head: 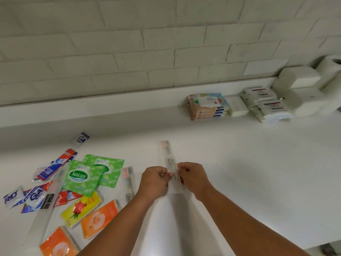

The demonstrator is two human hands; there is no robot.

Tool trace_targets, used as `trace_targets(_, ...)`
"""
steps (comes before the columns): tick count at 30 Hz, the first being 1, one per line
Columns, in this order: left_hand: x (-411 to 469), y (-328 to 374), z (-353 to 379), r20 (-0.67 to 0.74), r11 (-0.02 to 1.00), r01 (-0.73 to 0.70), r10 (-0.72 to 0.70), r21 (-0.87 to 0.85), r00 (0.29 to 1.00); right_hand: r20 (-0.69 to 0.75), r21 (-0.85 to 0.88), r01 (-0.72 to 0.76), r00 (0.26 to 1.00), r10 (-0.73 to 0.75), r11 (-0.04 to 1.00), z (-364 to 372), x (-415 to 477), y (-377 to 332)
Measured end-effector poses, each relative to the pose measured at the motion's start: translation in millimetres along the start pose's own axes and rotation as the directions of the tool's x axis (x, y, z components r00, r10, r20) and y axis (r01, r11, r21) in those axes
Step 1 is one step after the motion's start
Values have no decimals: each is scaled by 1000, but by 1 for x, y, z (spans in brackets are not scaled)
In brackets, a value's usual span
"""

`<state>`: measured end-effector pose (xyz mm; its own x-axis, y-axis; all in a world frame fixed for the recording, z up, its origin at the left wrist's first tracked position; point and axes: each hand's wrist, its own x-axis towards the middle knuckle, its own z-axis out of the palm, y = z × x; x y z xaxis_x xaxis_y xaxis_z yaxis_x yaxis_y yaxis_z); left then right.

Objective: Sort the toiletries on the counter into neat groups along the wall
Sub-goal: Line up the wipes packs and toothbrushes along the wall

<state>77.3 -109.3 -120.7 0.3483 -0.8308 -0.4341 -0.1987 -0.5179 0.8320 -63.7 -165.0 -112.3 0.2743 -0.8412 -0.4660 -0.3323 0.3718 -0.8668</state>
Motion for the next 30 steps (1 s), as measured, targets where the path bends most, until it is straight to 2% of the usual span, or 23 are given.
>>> trace_targets(3, 18, 8, 18, -25, 994, -24, 26, 102, 999, -30, -229, 72, 996, -81, 971, -19, 15, 3)
trace_targets(7, 41, 23, 38, -109, 989, -16, 32, 147, 994, 18, -472, 221, 970, -241, 854, -41, 33, 4)
trace_targets(10, 58, 35, 49, -155, 985, -46, 72, 165, 985, 96, -655, 350, 918, -386, 670, -56, 50, 11)
trace_targets(13, 72, 47, 56, -176, 983, -61, 92, 173, 980, 212, -748, 460, 848, -485, 478, -69, 67, 18)
trace_targets(17, 90, 61, 61, -214, 984, -68, 103, 165, 971, 352, -790, 532, 801, -484, 306, -83, 91, 25)
trace_targets(21, 109, 73, 66, -226, 990, -74, 99, 118, 969, 336, -783, 548, 772, -539, 295, -87, 112, 26)
trace_targets(30, 158, 90, 65, -236, 917, -132, 233, 377, 943, 267, -787, 523, 768, -583, 329, -77, 144, 10)
